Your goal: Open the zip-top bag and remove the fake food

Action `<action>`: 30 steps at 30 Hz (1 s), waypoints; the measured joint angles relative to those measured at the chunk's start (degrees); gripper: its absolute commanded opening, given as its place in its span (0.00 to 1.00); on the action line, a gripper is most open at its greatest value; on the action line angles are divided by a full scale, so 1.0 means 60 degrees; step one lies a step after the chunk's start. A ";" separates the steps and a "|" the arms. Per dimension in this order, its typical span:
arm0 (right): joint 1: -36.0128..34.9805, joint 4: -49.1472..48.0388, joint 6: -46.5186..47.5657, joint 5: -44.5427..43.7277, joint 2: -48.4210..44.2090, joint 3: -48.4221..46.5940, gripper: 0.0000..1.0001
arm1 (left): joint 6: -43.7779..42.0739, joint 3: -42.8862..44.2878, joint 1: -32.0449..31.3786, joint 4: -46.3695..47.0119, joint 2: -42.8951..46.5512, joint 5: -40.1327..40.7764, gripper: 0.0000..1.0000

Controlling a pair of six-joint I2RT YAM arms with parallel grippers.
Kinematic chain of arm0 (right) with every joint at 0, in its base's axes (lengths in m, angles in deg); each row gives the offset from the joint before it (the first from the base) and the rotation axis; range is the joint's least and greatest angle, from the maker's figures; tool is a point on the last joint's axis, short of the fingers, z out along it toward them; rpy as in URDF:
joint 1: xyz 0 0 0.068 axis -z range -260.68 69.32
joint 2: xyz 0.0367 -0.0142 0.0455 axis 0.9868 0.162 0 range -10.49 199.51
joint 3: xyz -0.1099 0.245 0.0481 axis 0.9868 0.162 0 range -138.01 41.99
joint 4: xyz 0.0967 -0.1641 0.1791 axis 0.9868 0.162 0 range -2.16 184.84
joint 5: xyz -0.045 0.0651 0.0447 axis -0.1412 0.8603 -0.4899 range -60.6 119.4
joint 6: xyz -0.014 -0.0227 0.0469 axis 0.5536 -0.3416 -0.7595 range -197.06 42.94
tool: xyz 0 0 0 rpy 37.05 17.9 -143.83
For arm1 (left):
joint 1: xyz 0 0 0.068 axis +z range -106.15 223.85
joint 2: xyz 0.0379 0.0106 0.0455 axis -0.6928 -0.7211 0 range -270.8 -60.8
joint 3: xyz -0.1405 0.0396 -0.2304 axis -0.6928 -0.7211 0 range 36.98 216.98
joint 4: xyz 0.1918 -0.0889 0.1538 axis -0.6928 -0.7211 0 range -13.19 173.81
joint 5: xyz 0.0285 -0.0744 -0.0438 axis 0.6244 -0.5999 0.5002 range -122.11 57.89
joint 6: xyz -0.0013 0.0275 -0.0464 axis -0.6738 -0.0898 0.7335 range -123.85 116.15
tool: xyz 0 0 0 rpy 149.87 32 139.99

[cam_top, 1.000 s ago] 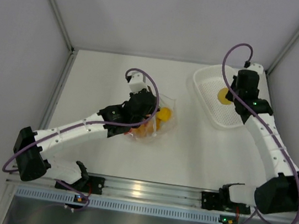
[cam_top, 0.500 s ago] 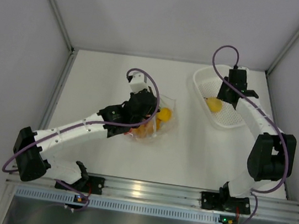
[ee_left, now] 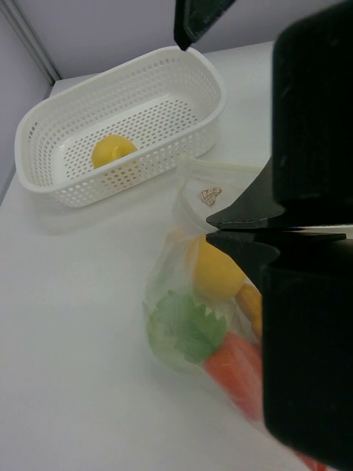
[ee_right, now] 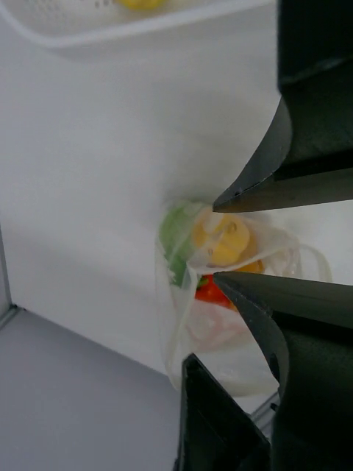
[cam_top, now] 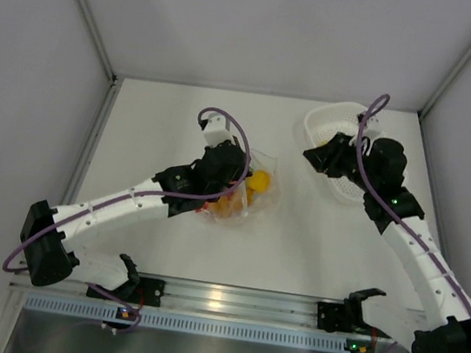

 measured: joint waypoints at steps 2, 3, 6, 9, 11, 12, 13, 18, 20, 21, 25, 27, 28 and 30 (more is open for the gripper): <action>-0.0517 -0.0339 -0.0328 0.0448 -0.0295 0.0361 0.39 | 0.0066 0.0000 0.0000 -0.0011 0.0033 -0.0022 0.00; -0.0798 -0.0423 -0.0455 0.0492 -0.0346 0.0463 0.39 | 0.0098 0.0000 0.0004 -0.0011 0.0047 -0.0029 0.00; -0.1861 -0.0495 -0.0769 0.0368 -0.0291 0.0535 0.39 | 0.0233 0.0000 0.0004 -0.0029 0.0076 -0.0026 0.00; -0.2925 -0.0605 -0.1016 -0.0233 -0.0124 0.0535 0.40 | 0.0390 0.0000 0.0000 -0.0051 0.0109 -0.0040 0.00; -0.3421 -0.0699 -0.1220 -0.0794 0.0055 0.0535 0.40 | 0.0495 0.0000 0.0000 -0.0055 0.0124 -0.0076 0.00; -0.3541 -0.0754 -0.1304 -0.1096 0.0168 0.0535 0.41 | 0.0565 -0.0011 0.0000 -0.0055 0.0138 -0.0106 0.00; -0.3683 -0.0801 -0.1362 -0.1286 0.0255 0.0535 0.41 | 0.0623 -0.0040 0.0000 -0.0051 0.0164 -0.0117 0.00; -0.4204 -0.0874 -0.1526 -0.2554 0.1246 0.0433 0.47 | 0.1049 -0.0273 -0.0004 -0.0047 0.0331 -0.0102 0.00; -0.4342 -0.0856 -0.1523 -0.2940 0.1767 0.0357 0.50 | 0.1155 -0.0317 -0.0004 -0.0047 0.0350 -0.0044 0.00; -0.4386 -0.0838 -0.1519 -0.3151 0.2080 0.0324 0.50 | 0.1213 -0.0335 -0.0004 -0.0040 0.0350 -0.0007 0.00; -0.4433 -0.0710 -0.1472 -0.3891 0.2816 0.0259 0.55 | 0.1308 -0.0390 -0.0004 -0.0051 0.0350 0.0051 0.00; -0.4437 -0.0681 -0.1432 -0.4222 0.2991 0.0259 0.57 | 0.1308 -0.0397 -0.0004 -0.0047 0.0346 0.0044 0.00; -0.4441 -0.0681 -0.1424 -0.4386 0.3067 0.0259 0.58 | 0.1308 -0.0408 -0.0004 -0.0040 0.0350 0.0036 0.00; -0.4441 -0.0667 -0.1417 -0.4575 0.3228 0.0211 0.61 | 0.1308 -0.0437 -0.0004 -0.0040 0.0346 0.0004 0.00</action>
